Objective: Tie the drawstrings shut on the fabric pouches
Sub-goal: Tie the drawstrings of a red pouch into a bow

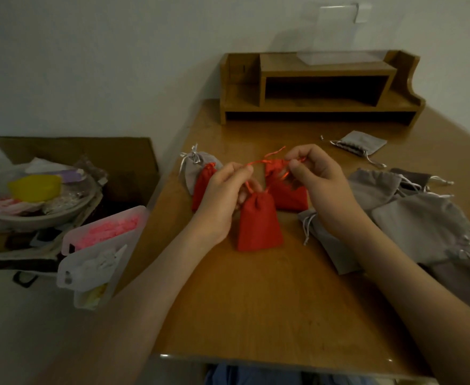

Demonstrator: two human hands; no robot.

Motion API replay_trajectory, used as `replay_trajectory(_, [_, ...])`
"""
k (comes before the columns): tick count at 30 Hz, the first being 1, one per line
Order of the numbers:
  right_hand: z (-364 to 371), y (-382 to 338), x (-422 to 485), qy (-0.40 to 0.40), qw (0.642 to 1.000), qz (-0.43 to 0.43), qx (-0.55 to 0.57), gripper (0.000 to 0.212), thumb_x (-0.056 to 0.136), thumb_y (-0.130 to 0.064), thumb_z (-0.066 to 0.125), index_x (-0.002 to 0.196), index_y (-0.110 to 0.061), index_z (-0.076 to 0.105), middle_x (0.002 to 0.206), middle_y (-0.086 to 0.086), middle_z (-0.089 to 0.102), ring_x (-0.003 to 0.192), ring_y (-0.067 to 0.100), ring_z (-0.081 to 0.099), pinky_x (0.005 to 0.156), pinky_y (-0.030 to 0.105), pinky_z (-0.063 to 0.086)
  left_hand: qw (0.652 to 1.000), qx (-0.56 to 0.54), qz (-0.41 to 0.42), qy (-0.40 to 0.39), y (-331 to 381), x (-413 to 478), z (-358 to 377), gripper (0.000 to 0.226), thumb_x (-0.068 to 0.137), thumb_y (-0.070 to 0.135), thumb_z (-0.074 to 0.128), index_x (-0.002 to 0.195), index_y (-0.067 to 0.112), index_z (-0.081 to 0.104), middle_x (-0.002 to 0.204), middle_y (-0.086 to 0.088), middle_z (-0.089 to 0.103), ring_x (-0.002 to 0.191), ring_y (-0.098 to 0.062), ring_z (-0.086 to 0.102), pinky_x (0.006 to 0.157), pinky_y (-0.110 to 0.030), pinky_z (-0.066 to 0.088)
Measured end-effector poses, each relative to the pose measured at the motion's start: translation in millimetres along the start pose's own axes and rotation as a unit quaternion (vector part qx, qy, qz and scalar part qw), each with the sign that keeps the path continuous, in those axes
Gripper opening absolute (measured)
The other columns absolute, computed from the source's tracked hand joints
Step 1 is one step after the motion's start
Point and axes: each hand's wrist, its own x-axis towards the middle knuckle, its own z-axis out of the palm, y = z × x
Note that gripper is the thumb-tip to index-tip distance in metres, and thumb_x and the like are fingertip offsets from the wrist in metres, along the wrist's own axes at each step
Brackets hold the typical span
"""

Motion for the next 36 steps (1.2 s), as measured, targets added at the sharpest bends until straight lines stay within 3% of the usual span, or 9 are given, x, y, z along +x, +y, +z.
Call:
replay_trajectory(5, [0.5,1.4,-1.4,-0.062,0.997,-0.054,-0.005,0.003,0.093,-0.011,0.057,0.093,-0.013,0.054,0.082,0.034,0.054,0.072,0.034,0.053,0.070,0.031,0.045,0.991,0.097,-0.065,-0.072,-2.5,-2.1,-0.6,0.035,0.097,0.022,0.049,0.063,0.014,0.048,0.053,0.003,0.046,0.047,-0.006,0.042,0.052,-0.020,0.035])
replay_trajectory(9, [-0.1,0.6,-1.1,-0.068,0.993,-0.077,-0.054,0.007,0.087,-0.014,0.065,0.087,-0.019,0.060,0.086,0.012,0.060,0.079,0.013,0.055,0.073,0.024,0.044,0.982,0.124,-0.061,-0.128,-2.3,-6.8,1.6,0.020,0.099,0.016,0.046,0.082,0.016,0.057,0.054,0.007,0.050,0.048,-0.004,0.043,0.054,-0.019,0.035])
replay_trajectory(15, [4.3,7.3,0.8,-0.059,0.998,-0.013,-0.034,0.015,0.085,-0.003,0.066,0.080,-0.017,0.060,0.069,-0.006,0.058,0.058,-0.002,0.053,0.056,0.014,0.042,0.957,0.106,-0.064,-0.264,0.6,-14.2,1.2,0.015,0.081,0.014,0.049,0.088,0.003,0.058,0.056,0.009,0.047,0.051,-0.002,0.038,0.048,-0.014,0.028])
replay_trajectory(18, [6.8,3.3,-1.0,-0.067,0.998,-0.010,-0.013,0.005,0.090,-0.007,0.059,0.090,-0.004,0.055,0.068,0.002,0.057,0.058,0.003,0.055,0.059,0.015,0.043,0.967,0.121,-0.031,-0.222,0.8,-12.1,0.6,0.025,0.096,0.030,0.049,0.079,0.016,0.062,0.052,0.010,0.043,0.051,-0.004,0.036,0.050,-0.017,0.027])
replay_trajectory(22, [6.6,-1.0,-4.4,-0.117,0.989,0.088,0.028,0.044,0.081,-0.036,0.059,0.110,-0.005,0.048,0.077,0.009,0.062,0.069,0.017,0.061,0.065,0.027,0.048,0.990,0.097,-0.012,-0.104,-2.4,-6.1,3.4,0.033,0.102,0.029,0.039,0.076,0.016,0.056,0.046,0.012,0.041,0.041,-0.001,0.032,0.040,-0.013,0.025])
replay_trajectory(25, [10.3,3.1,-6.1,-0.171,0.976,0.132,-0.028,0.051,0.079,-0.026,0.068,0.122,-0.007,0.048,0.088,0.010,0.065,0.085,0.020,0.065,0.080,0.035,0.052,0.997,0.062,-0.019,-0.048,-0.8,-2.7,1.9,0.033,0.101,0.028,0.041,0.077,0.017,0.060,0.049,0.007,0.041,0.040,-0.001,0.034,0.040,-0.014,0.026])
replay_trajectory(28, [9.8,4.7,-5.2,-0.176,0.976,0.124,-0.042,0.024,0.090,-0.004,0.061,0.111,0.003,0.052,0.086,0.008,0.065,0.079,0.012,0.061,0.077,0.032,0.051,0.997,0.061,-0.020,-0.052,-2.5,-1.8,0.3,0.032,0.101,0.025,0.041,0.080,0.015,0.062,0.048,0.009,0.038,0.040,-0.001,0.029,0.039,-0.013,0.024])
replay_trajectory(31, [6.1,2.2,-3.4,-0.177,0.973,0.139,-0.054,0.007,0.094,-0.004,0.054,0.089,-0.007,0.058,0.073,-0.012,0.065,0.068,-0.005,0.058,0.064,0.015,0.044,0.996,0.042,-0.015,-0.074,-2.3,0.0,-3.1,0.025,0.101,0.020,0.044,0.088,0.013,0.064,0.049,0.010,0.038,0.039,0.000,0.025,0.036,-0.013,0.019])
replay_trajectory(36, [2.2,4.7,-0.3,-0.120,0.973,0.196,0.001,0.019,0.092,-0.008,0.052,0.078,-0.017,0.059,0.076,0.007,0.057,0.074,0.023,0.053,0.068,0.033,0.040,0.994,0.009,-0.015,-0.103,-0.1,-0.9,-4.6,0.030,0.095,0.031,0.046,0.081,0.015,0.067,0.061,0.003,0.052,0.040,-0.002,0.029,0.038,-0.014,0.018])
